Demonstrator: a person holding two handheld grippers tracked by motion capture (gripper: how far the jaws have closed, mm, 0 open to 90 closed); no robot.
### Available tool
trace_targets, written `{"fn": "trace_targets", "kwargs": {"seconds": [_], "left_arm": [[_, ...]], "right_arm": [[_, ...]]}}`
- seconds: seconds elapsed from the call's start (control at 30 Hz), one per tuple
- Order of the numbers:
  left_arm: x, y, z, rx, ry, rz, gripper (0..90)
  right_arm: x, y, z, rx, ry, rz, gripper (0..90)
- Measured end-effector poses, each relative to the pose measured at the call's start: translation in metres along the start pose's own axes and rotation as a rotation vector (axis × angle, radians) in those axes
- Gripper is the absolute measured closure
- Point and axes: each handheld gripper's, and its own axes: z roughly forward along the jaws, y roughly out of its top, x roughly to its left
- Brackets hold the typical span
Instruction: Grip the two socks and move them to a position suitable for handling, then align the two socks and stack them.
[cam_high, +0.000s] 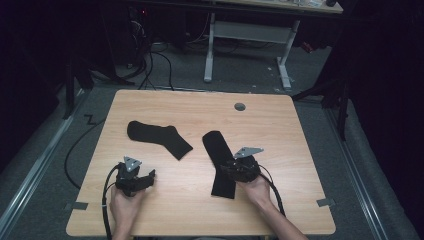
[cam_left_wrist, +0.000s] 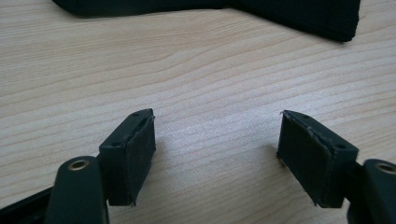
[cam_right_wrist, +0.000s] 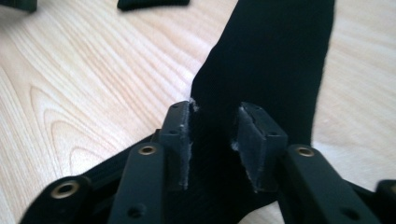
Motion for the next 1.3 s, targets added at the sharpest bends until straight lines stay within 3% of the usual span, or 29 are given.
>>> {"fn": "trace_targets", "kwargs": {"seconds": [0.07,0.13,0.2,0.3,0.4,0.47,0.6,0.8,0.87,1.1,1.3], "left_arm": [[0.000,0.000,0.000,0.000,0.000,0.000,27.8],[0.000,0.000,0.000,0.000,0.000,0.000,27.8],[0.000,0.000,0.000,0.000,-0.004,0.003,27.9],[0.000,0.000,0.000,0.000,-0.005,0.004,27.9],[0.000,0.000,0.000,-0.001,-0.012,0.001,27.6],[0.000,0.001,0.001,0.002,-0.024,0.012,26.3],[0.000,0.002,0.002,0.005,-0.028,0.010,26.2],[-0.001,0.007,0.002,0.032,-0.020,0.030,29.4],[-0.002,0.008,0.001,0.027,-0.015,0.043,29.6],[-0.001,0.023,0.001,-0.009,-0.055,0.010,32.2],[-0.001,0.039,0.001,-0.032,-0.064,0.014,35.7]], "right_arm": [[-0.003,0.000,-0.002,-0.015,-0.005,0.002,74.9],[-0.004,0.000,-0.002,-0.017,-0.009,0.005,77.0],[-0.005,-0.001,0.003,-0.011,-0.041,-0.001,82.4],[-0.005,-0.003,0.010,0.016,-0.046,-0.007,82.7],[-0.004,-0.006,0.017,0.025,-0.050,-0.016,75.3],[-0.002,-0.005,0.016,0.011,-0.072,-0.020,64.0],[-0.003,-0.008,0.010,-0.020,-0.076,-0.004,58.8],[-0.008,-0.014,-0.006,-0.055,-0.085,0.014,57.9],[-0.012,-0.019,-0.013,-0.063,-0.111,0.019,58.0],[-0.036,-0.042,-0.033,-0.062,-0.201,0.083,58.1],[-0.052,-0.056,-0.042,-0.055,-0.273,0.123,58.1]]}}
